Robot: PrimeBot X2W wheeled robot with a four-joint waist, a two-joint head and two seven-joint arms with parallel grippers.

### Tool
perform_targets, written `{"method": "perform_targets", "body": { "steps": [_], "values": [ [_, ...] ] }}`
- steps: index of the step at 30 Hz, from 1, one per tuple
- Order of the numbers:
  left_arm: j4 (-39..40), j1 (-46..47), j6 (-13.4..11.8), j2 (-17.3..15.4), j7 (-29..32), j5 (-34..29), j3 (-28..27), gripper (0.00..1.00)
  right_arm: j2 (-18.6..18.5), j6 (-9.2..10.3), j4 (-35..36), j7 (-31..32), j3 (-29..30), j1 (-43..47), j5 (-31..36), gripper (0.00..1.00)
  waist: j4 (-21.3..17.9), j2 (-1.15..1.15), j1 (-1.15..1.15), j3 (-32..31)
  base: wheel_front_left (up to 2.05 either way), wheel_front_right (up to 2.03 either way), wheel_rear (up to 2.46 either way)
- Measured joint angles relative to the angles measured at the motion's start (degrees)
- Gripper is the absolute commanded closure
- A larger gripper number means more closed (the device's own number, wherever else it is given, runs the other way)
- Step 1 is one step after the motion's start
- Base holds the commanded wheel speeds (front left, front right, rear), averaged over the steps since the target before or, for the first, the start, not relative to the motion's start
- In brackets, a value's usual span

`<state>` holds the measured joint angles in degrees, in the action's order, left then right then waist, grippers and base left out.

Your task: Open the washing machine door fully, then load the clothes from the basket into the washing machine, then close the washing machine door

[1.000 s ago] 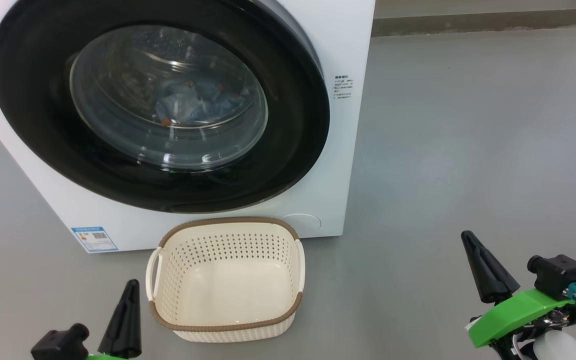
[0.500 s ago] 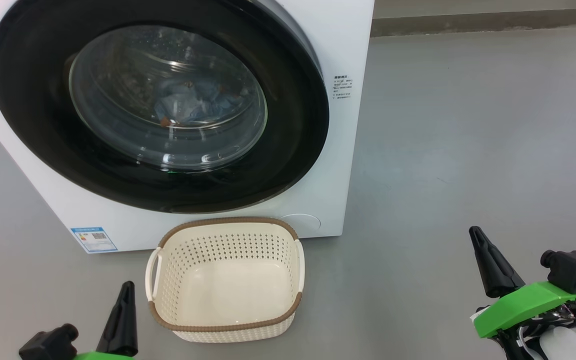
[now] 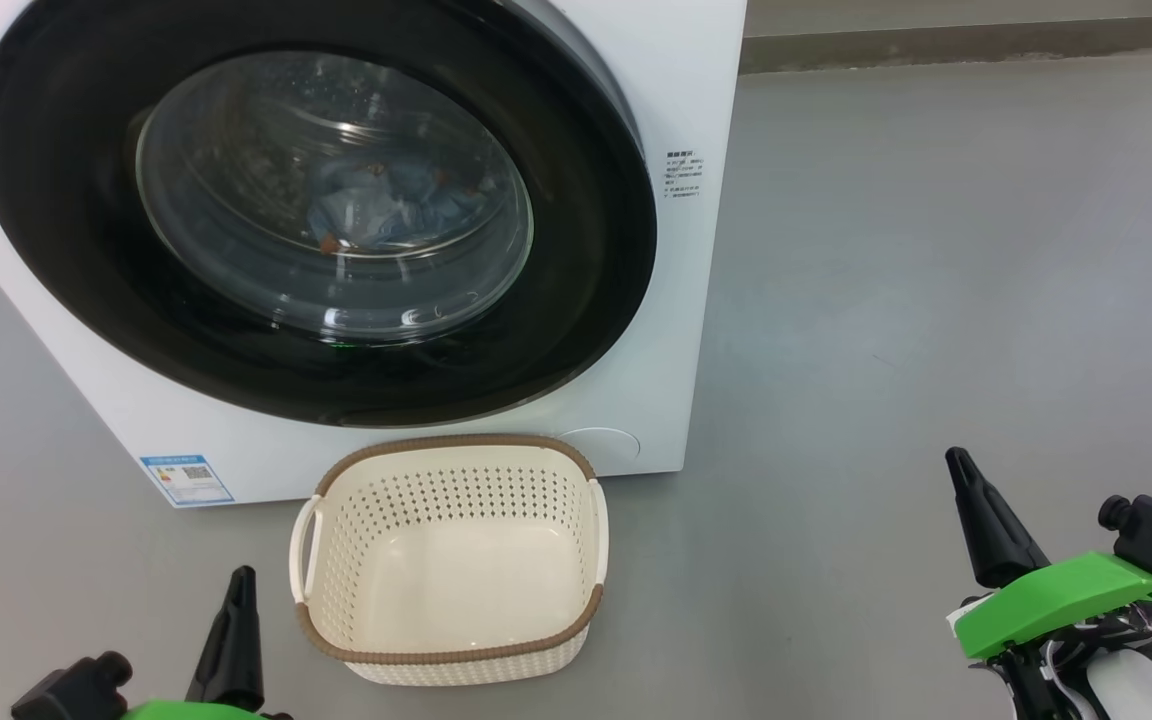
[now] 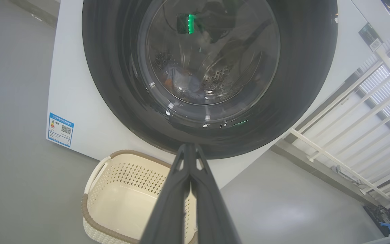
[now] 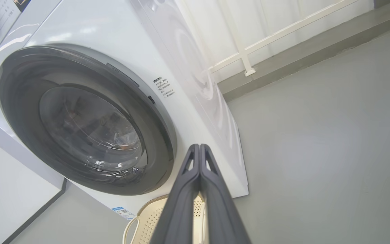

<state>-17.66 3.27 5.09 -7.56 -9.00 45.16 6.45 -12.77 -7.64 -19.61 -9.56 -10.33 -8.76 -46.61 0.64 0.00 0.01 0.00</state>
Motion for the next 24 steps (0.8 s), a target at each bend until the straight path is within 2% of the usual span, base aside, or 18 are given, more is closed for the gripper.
{"method": "perform_targets", "body": {
  "steps": [24],
  "values": [
    [0.32,0.02,0.49,1.42,3.88,11.94,-2.91,1.00,2.30,0.00,0.81,4.02,4.75,0.26,-11.21,1.00,-0.16,0.00,0.00,0.01,0.00,0.00,0.00]
  ]
}}
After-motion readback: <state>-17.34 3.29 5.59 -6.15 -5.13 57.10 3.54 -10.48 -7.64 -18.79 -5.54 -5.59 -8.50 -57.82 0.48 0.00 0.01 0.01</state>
